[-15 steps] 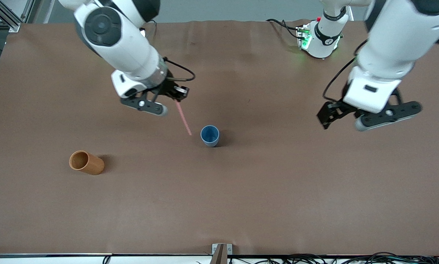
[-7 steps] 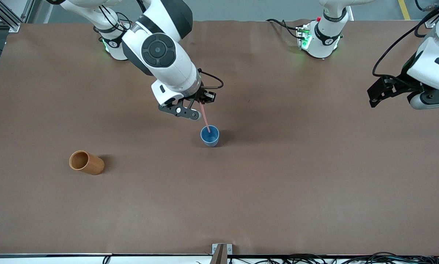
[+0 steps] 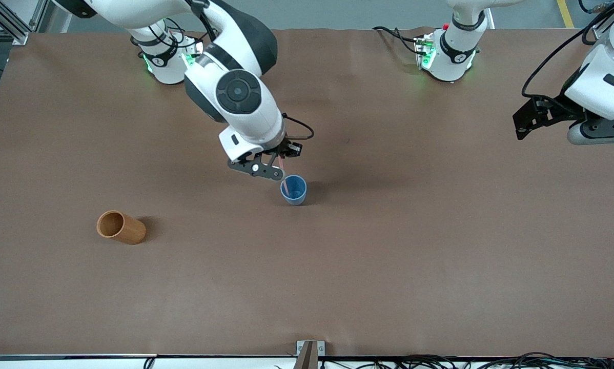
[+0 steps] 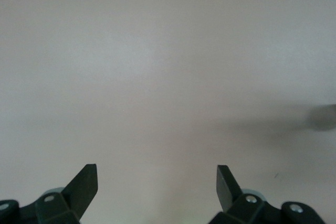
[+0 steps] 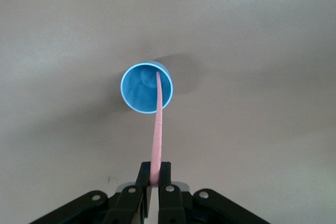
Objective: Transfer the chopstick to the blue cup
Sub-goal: 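Lower the chopstick into the blue cup and open the right gripper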
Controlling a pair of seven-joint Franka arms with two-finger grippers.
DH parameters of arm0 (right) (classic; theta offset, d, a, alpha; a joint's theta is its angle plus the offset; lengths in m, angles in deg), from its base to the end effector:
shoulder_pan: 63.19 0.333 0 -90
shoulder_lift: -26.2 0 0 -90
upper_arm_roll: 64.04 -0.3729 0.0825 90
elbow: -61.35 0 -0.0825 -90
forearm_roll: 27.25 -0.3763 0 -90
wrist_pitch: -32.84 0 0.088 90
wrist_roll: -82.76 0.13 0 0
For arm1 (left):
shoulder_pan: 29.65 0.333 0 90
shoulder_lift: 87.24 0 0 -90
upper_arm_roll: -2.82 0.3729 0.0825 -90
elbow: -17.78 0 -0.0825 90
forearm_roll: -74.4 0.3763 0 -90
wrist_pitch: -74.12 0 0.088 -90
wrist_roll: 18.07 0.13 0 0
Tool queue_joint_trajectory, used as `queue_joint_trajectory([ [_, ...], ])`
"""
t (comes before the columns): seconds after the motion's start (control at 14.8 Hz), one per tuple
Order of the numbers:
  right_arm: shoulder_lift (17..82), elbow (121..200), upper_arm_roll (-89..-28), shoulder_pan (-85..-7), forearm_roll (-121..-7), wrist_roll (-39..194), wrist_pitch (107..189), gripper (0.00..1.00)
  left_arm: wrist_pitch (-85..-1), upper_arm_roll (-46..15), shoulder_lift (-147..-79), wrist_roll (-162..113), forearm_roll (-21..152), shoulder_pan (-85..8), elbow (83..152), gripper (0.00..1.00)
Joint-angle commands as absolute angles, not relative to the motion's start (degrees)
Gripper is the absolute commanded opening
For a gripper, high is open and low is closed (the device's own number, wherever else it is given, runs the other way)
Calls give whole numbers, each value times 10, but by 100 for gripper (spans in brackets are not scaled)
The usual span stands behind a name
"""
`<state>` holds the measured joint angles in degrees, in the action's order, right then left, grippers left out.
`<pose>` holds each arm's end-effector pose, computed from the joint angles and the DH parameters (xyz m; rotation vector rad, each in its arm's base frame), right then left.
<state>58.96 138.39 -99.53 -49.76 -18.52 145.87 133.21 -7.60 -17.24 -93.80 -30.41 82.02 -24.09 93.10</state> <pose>0.5494 0.4528 0.4619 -3.0535 0.4337 0.2759 0.5607 -0.1094 0.7028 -3.0522 0.0245 -0.0381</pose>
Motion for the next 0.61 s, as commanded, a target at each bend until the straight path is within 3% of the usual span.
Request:
queue_joint_trajectory([
  [0.0, 614, 1369, -1001, -490, -159, 1479, 1334, 10, -72, -165, -922, -280, 809, -241, 945, 100],
  [0.2, 616, 1378, -1000, -490, -160, 1478, 1382, 14, -72, -98, -904, -237, 804, -280, 966, 100],
  [0.34, 615, 1377, -999, -496, -160, 1476, 1386, 27, -76, -63, -891, -203, 782, -295, 984, 100],
  [0.54, 608, 1375, -998, -500, -153, 1474, 1383, 85, -77, -25, -879, -204, 753, -305, 1007, 100],
])
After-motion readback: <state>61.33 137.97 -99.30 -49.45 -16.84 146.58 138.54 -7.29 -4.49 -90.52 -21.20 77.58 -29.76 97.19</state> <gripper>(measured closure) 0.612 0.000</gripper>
